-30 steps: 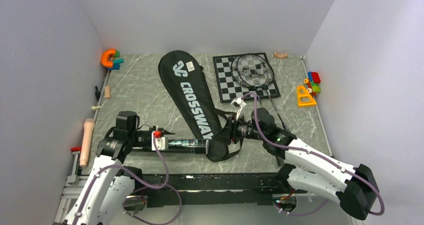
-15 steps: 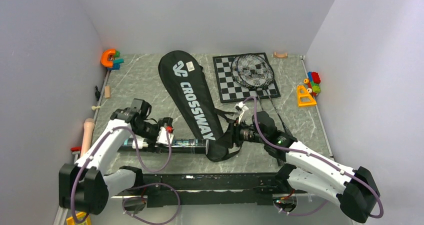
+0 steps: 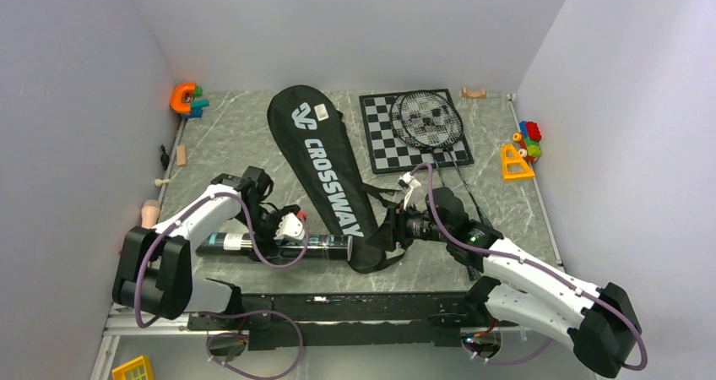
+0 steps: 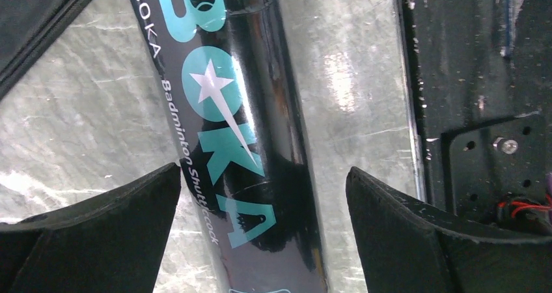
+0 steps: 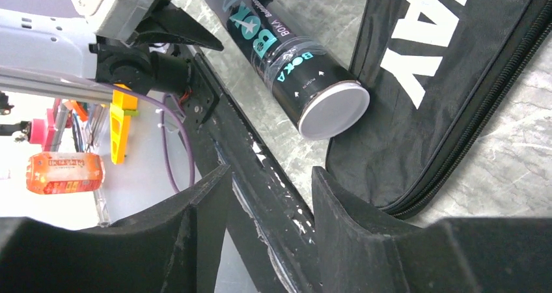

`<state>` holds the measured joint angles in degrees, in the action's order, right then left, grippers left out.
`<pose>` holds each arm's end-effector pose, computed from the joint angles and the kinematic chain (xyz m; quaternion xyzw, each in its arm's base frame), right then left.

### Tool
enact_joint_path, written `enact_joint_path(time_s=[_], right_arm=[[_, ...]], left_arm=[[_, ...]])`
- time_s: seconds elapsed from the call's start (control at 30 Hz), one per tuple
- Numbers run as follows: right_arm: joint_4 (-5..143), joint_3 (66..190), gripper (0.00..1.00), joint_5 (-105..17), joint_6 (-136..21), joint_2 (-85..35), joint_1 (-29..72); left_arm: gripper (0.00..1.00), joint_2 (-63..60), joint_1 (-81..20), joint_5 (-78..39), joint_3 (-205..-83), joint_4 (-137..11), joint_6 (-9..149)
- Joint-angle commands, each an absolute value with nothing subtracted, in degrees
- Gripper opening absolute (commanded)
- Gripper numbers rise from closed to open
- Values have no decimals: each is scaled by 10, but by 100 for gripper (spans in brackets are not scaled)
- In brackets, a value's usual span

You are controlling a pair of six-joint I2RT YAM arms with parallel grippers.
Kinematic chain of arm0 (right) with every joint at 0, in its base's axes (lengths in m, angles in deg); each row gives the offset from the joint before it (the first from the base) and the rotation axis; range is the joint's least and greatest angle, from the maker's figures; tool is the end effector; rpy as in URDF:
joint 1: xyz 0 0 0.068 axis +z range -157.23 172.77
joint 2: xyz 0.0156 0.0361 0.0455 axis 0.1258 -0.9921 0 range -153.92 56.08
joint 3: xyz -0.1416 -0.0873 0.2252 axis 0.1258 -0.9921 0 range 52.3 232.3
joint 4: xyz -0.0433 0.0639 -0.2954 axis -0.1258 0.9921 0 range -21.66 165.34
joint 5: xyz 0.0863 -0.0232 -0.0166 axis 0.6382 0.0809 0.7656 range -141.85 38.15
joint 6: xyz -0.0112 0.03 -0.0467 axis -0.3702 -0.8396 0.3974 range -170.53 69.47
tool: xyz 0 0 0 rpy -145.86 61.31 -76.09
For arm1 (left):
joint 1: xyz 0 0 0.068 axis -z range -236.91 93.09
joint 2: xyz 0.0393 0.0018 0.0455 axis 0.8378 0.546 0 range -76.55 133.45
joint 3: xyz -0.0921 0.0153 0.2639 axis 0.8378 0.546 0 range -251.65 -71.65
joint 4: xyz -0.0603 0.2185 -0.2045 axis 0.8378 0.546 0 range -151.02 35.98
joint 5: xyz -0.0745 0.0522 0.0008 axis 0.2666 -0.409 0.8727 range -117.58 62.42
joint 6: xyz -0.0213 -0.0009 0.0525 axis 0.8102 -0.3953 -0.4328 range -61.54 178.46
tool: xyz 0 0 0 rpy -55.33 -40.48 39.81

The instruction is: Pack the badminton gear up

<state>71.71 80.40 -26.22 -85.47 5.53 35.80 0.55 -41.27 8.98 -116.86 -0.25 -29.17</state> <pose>0.1626 0.1753 0.2195 -0.1758 0.8157 0.4719 0.2845 0.2185 -0.0857 0.1693 0.7397 0.5949 -0.2667 0.1665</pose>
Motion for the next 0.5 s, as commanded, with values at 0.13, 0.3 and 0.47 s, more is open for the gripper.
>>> enact_joint_path(time_s=[0.13, 0.3, 0.47], right_arm=[[707, 830, 53, -250, -846, 46, 352], [695, 827, 53, -247, -851, 30, 349], [690, 827, 52, -244, -857, 22, 346]], left_arm=[[99, -35, -393, 64, -1098, -147, -134], [98, -75, -385, 42, -1054, -187, -93], [76, -90, -382, 34, -1034, -213, -62]])
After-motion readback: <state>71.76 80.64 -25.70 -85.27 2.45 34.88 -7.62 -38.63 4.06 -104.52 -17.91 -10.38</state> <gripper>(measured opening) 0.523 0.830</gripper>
